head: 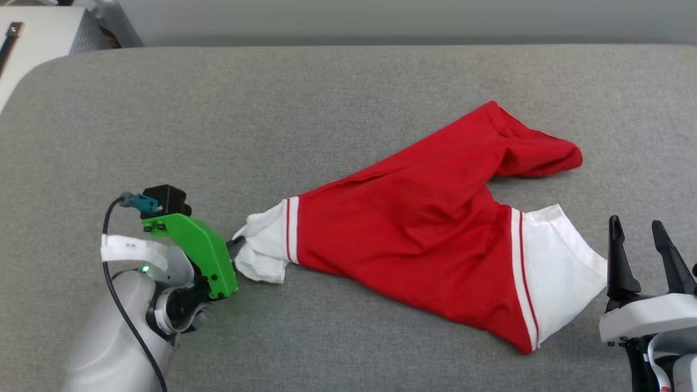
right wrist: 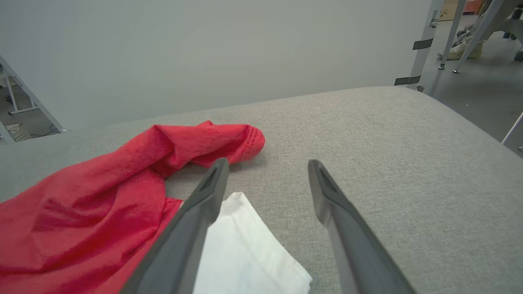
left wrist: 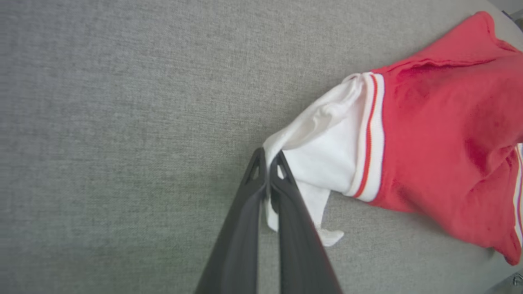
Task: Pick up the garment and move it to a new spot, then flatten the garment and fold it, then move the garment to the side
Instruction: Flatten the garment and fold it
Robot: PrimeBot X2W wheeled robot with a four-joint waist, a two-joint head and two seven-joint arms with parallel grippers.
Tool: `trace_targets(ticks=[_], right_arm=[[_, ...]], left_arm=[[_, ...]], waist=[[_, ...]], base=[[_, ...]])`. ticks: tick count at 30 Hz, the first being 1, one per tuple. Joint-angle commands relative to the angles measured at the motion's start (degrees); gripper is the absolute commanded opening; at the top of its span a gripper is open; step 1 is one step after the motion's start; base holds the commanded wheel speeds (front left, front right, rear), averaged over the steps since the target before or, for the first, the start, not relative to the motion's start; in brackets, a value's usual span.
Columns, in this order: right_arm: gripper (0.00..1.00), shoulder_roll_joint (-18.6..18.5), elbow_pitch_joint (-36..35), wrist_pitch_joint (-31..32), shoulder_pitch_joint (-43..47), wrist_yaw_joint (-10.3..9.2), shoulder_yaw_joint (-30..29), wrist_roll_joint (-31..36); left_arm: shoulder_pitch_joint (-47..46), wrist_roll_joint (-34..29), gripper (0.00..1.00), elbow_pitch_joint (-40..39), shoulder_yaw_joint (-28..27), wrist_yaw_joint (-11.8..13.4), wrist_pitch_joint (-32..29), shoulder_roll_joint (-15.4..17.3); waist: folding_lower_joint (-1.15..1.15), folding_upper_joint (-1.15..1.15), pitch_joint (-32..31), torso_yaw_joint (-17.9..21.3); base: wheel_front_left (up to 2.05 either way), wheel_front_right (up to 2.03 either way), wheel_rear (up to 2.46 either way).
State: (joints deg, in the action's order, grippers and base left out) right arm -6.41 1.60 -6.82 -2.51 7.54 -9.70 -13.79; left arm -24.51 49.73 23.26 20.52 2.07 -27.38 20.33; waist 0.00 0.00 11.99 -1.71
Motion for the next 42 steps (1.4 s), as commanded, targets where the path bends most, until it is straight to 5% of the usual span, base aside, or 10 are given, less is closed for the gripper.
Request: trace_targets(ticks=[1,2,3,4,14,25,33,42], right_arm=[[1.0,-0.17,0.12,-0.09,-1.05,-0.05,0.3,-0.03],[1.0,-0.15,0.14,-0.1,-1.34,-0.05,0.44,0.03],[1.0,-0.13,0.19,-0.1,-1.55,-0.05,0.53,0.08],[1.0,-0.11,0.27,-0.1,-1.75,-0.05,0.61,0.14],[1.0,-0.04,1.53,-0.19,-1.63,-0.05,0.66,0.53],[1.0,-0.82,1.47,0.2,1.02,-0.05,0.01,0.0],[1.0,-1.0,0.97,1.49,3.74,-0.05,-0.19,0.17],[1.0,-2.04,0.39,2.85,6.1,-0.05,2.14,-0.48]], left_arm=[[-1.58,-0.29,0.0,1.41,0.12,-0.43,-0.48,1.03],[-2.36,-0.98,0.18,2.58,0.51,-0.83,-0.46,1.56],[-3.04,-1.76,0.53,3.47,0.8,-1.08,0.04,1.98],[-3.79,-2.63,1.0,4.65,1.06,-1.34,0.82,2.39],[-6.37,-9.57,1.0,8.46,2.07,-4.52,17.42,3.66],[0.13,-18.06,1.0,-0.24,4.32,-5.59,39.99,4.2],[10.89,-21.21,1.0,-9.66,0.96,-2.18,42.34,-0.28],[21.31,-26.31,1.0,-16.05,-4.02,-2.7,42.37,-6.79]], waist=[[0.0,0.0,1.71,0.71],[0.0,0.0,2.12,0.8],[0.0,0.0,2.33,0.82],[0.0,0.0,2.52,0.82],[0.0,0.0,-0.12,-0.29],[0.0,0.0,-6.49,-3.2],[0.0,0.0,-10.07,-4.67],[0.0,0.0,-11.49,-4.98]], base=[[0.0,0.0,0.0],[0.0,0.0,0.0],[0.0,0.0,0.0],[0.0,0.0,0.0],[0.0,0.0,0.0],[0.0,0.0,0.0],[0.0,0.0,0.0],[0.0,0.0,0.0]])
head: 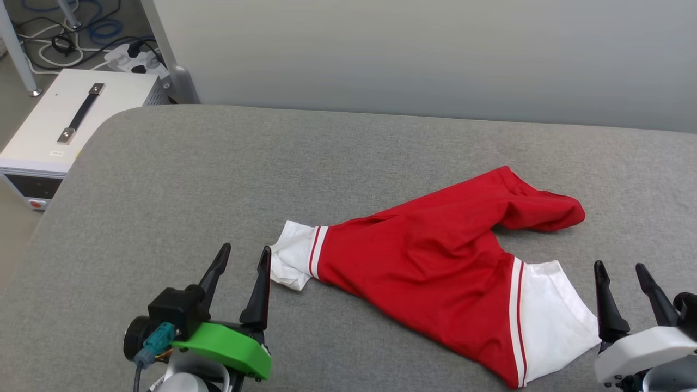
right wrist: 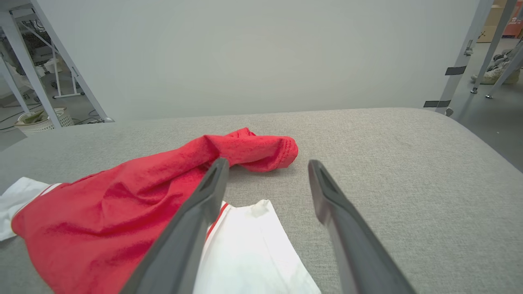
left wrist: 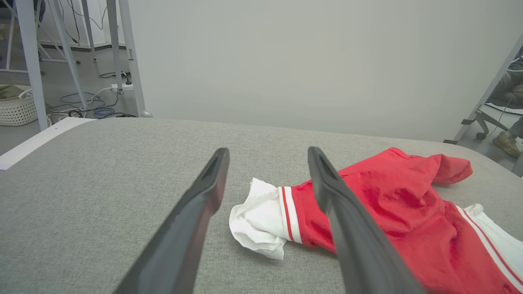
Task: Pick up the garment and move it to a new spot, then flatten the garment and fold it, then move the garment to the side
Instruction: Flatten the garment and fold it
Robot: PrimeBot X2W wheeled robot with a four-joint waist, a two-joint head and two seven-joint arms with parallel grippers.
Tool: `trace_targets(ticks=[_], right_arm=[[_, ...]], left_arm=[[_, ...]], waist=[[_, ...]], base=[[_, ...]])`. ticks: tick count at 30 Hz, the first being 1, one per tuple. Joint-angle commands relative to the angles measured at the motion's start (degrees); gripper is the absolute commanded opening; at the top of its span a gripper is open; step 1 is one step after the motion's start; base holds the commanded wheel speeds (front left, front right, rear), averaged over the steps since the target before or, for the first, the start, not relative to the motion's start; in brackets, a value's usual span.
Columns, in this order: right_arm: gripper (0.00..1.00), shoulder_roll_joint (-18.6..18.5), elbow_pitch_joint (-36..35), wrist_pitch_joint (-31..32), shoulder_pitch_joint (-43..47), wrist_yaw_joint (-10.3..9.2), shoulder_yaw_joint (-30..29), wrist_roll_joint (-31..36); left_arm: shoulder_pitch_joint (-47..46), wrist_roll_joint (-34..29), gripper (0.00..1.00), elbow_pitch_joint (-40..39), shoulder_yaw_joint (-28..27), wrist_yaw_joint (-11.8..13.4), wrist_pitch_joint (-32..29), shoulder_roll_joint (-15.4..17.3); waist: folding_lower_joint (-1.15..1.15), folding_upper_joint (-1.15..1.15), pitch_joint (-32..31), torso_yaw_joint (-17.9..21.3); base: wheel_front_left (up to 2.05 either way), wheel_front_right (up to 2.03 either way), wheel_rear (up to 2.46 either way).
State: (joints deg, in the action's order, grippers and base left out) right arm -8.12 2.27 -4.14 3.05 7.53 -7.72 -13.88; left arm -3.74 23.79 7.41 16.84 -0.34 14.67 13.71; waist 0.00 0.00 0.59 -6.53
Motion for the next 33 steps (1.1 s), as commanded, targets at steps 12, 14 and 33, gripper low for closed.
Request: trace_targets(ticks=[12,14,33], right_arm=[[1.0,-12.79,2.0,24.91,-7.1,-0.04,9.74,-3.75],[1.0,-13.98,3.36,29.18,-9.52,-0.04,10.56,-5.09],[0.0,-19.58,18.77,31.97,-19.16,-0.04,17.53,-12.69]], left_arm=[[-1.12,-5.94,1.0,0.29,-3.92,-4.15,0.32,-3.47],[-1.75,-6.34,1.0,0.56,-4.2,-4.51,0.32,-4.03],[-4.73,-9.46,1.0,0.93,-6.81,-6.66,0.32,-7.29]], waist=[[0.0,0.0,5.6,-3.77],[0.0,0.0,6.74,-4.57],[0.0,0.0,12.99,-8.43]], base=[[0.0,0.0,0.0],[0.0,0.0,0.0],[0.0,0.0,0.0]])
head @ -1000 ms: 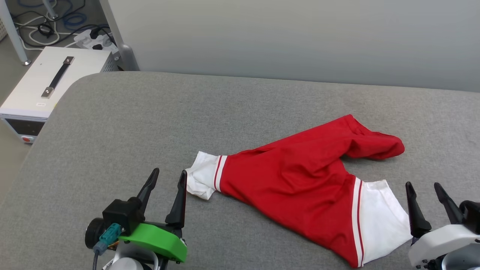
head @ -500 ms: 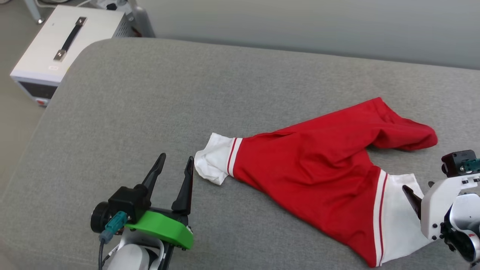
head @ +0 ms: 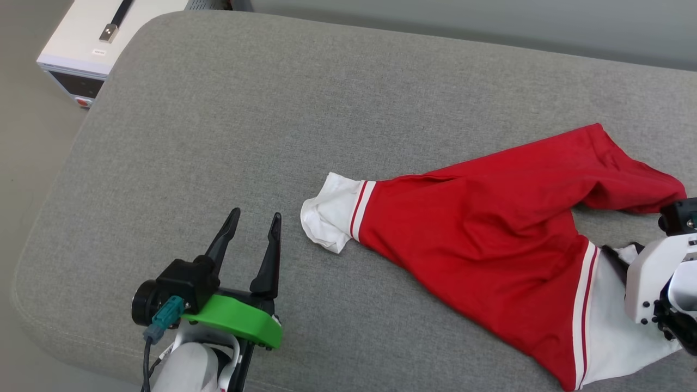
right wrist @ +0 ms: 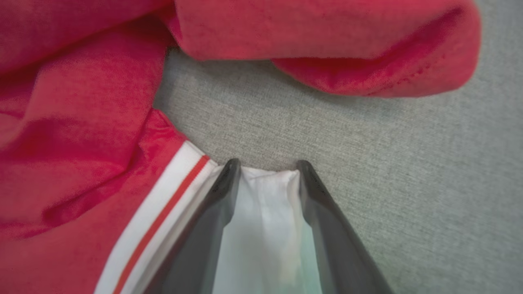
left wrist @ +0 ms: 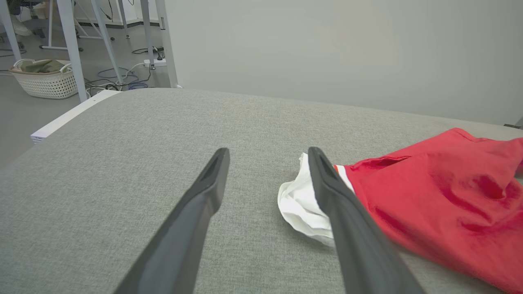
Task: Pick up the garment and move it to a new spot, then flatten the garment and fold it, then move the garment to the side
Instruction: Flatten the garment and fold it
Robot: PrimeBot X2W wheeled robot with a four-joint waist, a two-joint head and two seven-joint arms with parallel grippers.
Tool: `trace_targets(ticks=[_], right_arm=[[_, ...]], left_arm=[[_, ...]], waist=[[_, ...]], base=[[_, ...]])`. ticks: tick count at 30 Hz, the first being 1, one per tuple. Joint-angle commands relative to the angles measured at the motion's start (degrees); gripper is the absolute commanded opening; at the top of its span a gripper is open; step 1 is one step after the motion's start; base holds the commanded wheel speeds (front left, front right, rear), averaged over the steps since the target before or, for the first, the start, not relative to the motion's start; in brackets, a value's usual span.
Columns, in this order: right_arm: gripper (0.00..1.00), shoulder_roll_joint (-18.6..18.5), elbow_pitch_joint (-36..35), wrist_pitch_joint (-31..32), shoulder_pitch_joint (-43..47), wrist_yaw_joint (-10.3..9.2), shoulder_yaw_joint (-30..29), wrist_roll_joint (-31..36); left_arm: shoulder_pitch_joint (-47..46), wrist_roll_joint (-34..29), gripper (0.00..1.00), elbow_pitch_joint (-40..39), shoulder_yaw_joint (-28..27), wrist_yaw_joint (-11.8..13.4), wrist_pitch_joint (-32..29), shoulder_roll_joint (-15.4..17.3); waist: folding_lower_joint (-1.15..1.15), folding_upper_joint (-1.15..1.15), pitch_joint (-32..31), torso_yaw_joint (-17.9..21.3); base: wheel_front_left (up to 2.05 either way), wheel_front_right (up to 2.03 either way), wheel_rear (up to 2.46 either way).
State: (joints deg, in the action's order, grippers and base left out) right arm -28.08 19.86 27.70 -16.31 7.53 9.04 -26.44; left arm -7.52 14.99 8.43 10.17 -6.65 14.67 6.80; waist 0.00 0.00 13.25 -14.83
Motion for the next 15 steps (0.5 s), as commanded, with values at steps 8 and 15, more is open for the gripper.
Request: trace_targets(ticks=[8,15], right_arm=[[0.0,-3.42,1.45,-4.23,-4.08,-0.04,-2.64,-0.29],[0.0,-7.05,3.39,-3.23,-10.43,-0.04,-6.79,-0.32]], left_arm=[[-1.55,-1.33,1.0,-0.07,-0.6,-0.63,0.32,-1.07],[-2.44,-1.66,1.0,-0.35,-0.35,-0.76,0.32,-1.48]], waist=[[0.0,0.0,1.33,0.22],[0.0,0.0,3.28,-0.31]], base=[[0.0,0.0,0.0],[0.0,0.0,0.0]])
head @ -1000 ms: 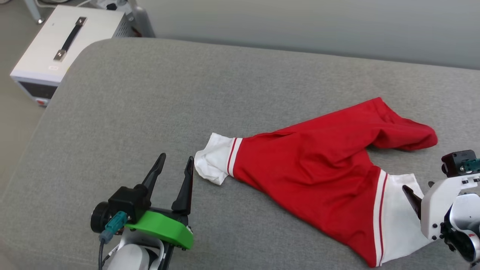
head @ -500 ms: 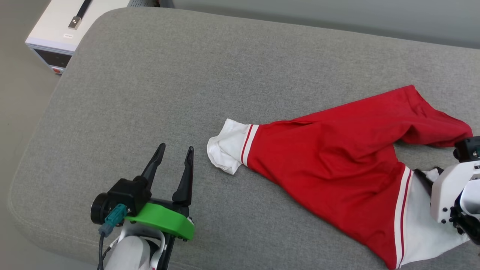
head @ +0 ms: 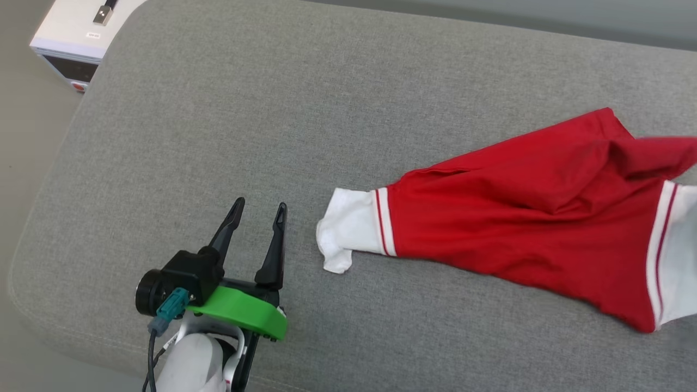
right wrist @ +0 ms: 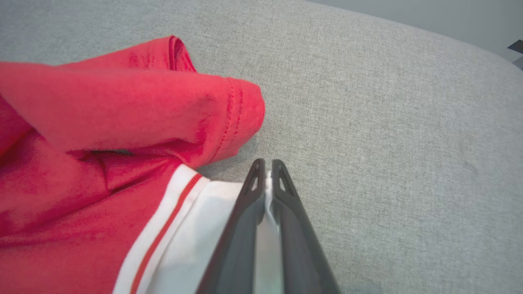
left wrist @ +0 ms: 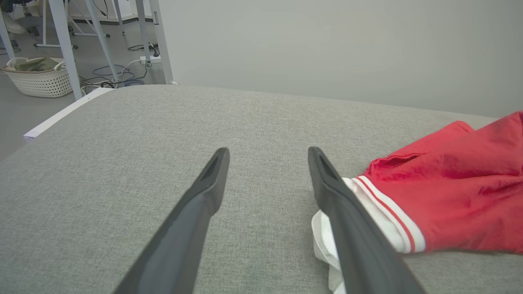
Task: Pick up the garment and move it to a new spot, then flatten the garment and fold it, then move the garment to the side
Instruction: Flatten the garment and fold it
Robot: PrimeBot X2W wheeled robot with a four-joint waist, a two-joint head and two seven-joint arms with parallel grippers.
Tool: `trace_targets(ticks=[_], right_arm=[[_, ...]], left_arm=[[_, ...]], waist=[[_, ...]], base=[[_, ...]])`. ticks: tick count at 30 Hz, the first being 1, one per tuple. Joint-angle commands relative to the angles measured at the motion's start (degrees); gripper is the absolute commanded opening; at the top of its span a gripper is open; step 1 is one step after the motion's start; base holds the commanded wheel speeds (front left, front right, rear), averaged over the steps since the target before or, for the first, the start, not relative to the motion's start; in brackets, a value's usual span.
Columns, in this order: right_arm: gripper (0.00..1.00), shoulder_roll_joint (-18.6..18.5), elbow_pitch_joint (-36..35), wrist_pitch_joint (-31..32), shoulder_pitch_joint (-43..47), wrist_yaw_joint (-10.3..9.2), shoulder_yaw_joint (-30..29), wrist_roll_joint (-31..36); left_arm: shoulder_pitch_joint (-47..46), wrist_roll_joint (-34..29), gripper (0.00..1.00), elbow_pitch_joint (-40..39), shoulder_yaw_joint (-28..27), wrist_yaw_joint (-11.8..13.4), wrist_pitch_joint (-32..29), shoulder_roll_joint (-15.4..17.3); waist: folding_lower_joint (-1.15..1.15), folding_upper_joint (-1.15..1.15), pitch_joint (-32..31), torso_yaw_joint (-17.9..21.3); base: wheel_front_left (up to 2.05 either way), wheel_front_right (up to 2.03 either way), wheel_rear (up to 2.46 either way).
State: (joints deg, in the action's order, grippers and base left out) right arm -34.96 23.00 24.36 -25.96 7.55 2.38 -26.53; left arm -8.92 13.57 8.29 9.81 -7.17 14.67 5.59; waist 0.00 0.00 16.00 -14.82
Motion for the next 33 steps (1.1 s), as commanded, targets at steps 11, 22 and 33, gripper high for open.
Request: trace_targets(ticks=[11,22,33], right_arm=[[0.0,-2.61,7.52,1.65,-11.16,-0.06,-3.08,4.0],[1.0,0.32,17.71,-3.35,-12.9,-0.06,-3.36,8.46],[1.0,3.83,10.62,-18.66,-8.4,-0.06,-0.13,4.0]], left_arm=[[-3.07,0.06,1.0,0.07,1.57,-0.3,0.33,-1.24],[-3.06,0.38,1.0,0.79,1.67,-0.31,0.33,-1.52],[-0.47,1.79,1.0,1.75,2.17,-0.31,0.33,0.46]], waist=[[0.0,0.0,4.24,-3.68],[0.0,0.0,2.46,-3.59],[0.0,0.0,-6.74,2.72]], base=[[0.0,0.0,0.0],[0.0,0.0,0.0],[0.0,0.0,0.0]])
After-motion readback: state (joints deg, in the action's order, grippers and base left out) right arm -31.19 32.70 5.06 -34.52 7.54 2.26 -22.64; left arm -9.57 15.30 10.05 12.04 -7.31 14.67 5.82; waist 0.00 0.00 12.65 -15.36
